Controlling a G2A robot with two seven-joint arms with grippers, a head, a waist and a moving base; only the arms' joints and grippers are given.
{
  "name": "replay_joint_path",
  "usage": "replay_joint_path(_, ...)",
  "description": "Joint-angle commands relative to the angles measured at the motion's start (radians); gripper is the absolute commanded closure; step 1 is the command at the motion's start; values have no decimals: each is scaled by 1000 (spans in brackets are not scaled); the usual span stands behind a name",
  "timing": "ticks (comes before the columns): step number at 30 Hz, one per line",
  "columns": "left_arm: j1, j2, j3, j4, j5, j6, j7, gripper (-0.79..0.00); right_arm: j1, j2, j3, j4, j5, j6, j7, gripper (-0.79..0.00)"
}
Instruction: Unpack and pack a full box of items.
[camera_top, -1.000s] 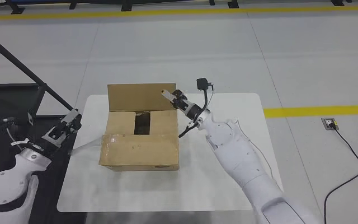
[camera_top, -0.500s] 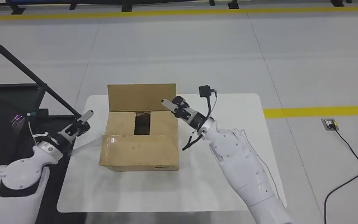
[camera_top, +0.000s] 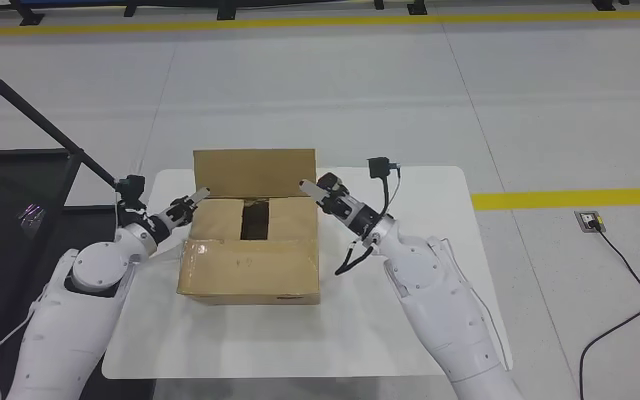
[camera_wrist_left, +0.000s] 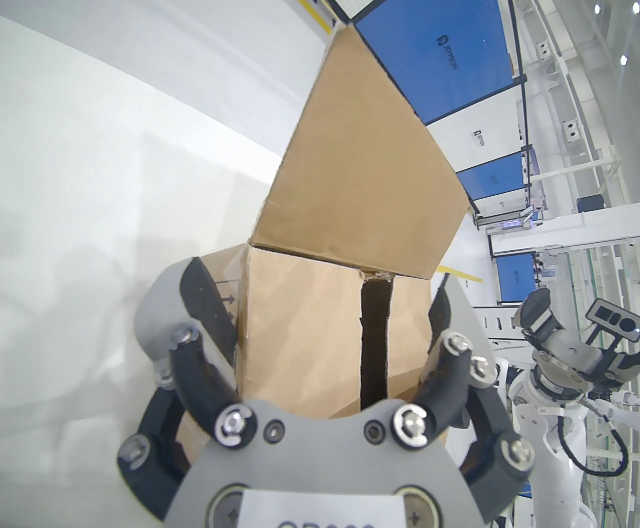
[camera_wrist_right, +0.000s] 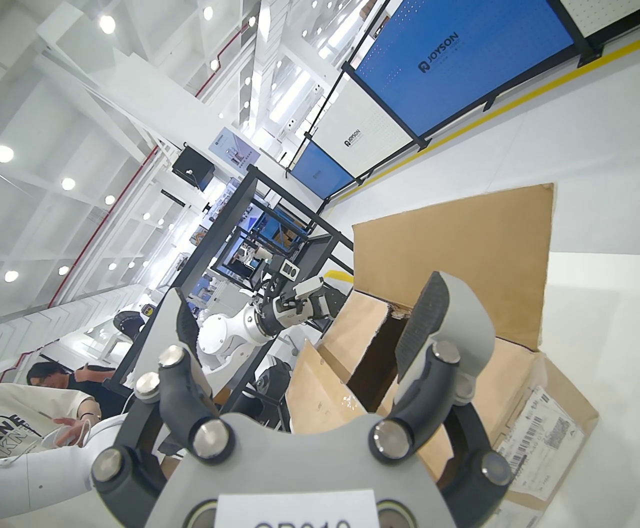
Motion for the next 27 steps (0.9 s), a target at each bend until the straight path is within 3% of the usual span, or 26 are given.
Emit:
replay_joint_path(1,-29,-9,26,35,-6,-22,-14,-785,-13,4,9,-15,-2,4,0,-785)
replay_joint_path(9,-39,-17,41,39,-42,-81,-64,-785,-15,12,27,-15,16,16,8,-785)
replay_joint_path(20,54,-4,6,-107,-27,-85,-91,-785,39,12,20,62,62,-8,8,-785)
replay_joint_path(27,121,19,-128,-169,-127,-100,-73,-785,75,11,16,115,47,33,-20,-785)
